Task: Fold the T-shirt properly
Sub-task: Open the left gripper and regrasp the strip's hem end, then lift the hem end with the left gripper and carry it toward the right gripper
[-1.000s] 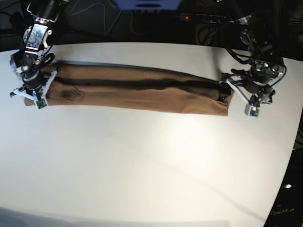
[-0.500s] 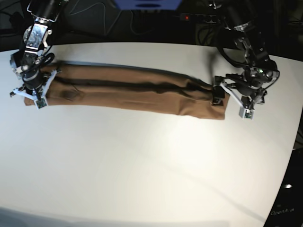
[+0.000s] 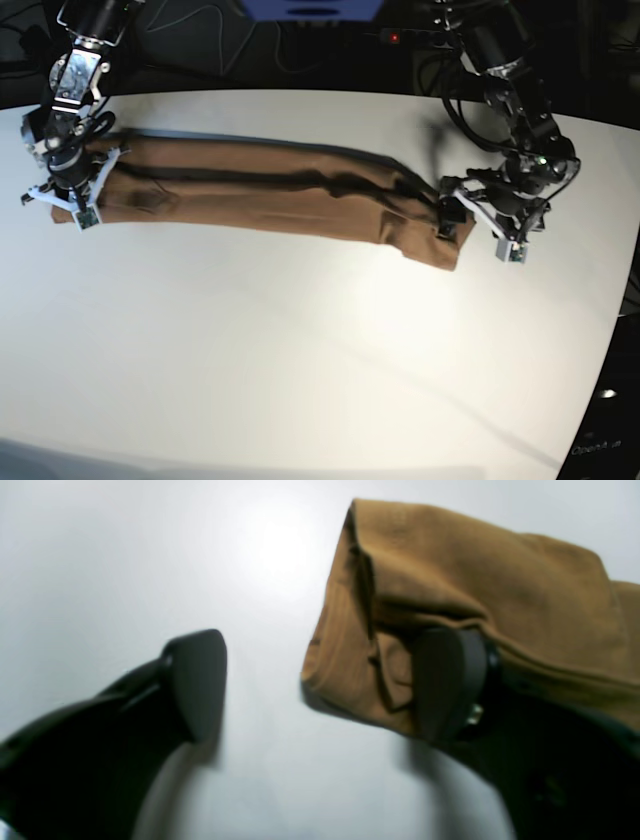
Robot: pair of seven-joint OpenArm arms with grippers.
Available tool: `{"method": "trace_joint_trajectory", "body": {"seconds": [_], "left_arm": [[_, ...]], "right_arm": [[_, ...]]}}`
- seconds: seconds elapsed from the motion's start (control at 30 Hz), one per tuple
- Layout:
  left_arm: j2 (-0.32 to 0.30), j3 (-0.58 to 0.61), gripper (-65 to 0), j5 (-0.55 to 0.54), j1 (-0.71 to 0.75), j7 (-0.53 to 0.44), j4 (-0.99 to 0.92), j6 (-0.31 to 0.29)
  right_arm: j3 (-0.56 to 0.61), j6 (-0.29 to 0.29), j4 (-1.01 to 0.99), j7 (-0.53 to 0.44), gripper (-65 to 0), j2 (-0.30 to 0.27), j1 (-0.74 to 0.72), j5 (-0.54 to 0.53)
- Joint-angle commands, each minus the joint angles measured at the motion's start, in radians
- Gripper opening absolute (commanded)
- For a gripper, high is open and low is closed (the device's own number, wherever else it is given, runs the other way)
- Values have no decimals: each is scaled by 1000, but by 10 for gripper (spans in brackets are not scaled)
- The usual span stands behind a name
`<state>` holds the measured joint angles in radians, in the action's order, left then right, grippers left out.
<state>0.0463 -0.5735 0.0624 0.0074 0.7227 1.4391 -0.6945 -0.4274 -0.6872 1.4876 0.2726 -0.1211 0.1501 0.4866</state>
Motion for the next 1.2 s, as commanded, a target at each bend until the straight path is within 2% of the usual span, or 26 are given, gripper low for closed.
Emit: {"method": "trace_joint_trajectory", "body": {"seconds": [0.0, 0.1, 0.17, 0.27, 0.53, 0.7, 0.9, 1.07, 1.17], "left_arm": [[0, 2, -208, 7, -1, 48, -4, -4], [0, 2, -416, 7, -4, 51, -4, -4], [0, 0, -526, 7, -17, 51, -5, -4], [-1, -1, -617, 7, -20, 53, -5, -4], [4, -1, -623, 7, 1, 53, 5, -4], [7, 2, -623, 3, 39, 42, 101, -4], [4, 2, -623, -129, 50, 54, 236, -4], [17, 5, -623, -149, 41, 102, 286, -4], [31, 48, -623, -148, 38, 113, 306, -4]], "right_arm": [[-1, -11, 6, 23, -643, -9, 1, 5], [-1, -11, 6, 23, -643, -9, 1, 5], [-1, -11, 6, 23, -643, -9, 1, 5], [-1, -11, 6, 23, -643, -9, 1, 5], [-1, -11, 6, 23, -643, -9, 1, 5], [-1, -11, 6, 23, -643, -9, 1, 5], [-1, -11, 6, 23, -643, -9, 1, 5], [-1, -11, 6, 24, -643, -9, 1, 5], [-1, -11, 6, 24, -643, -9, 1, 5]]}}
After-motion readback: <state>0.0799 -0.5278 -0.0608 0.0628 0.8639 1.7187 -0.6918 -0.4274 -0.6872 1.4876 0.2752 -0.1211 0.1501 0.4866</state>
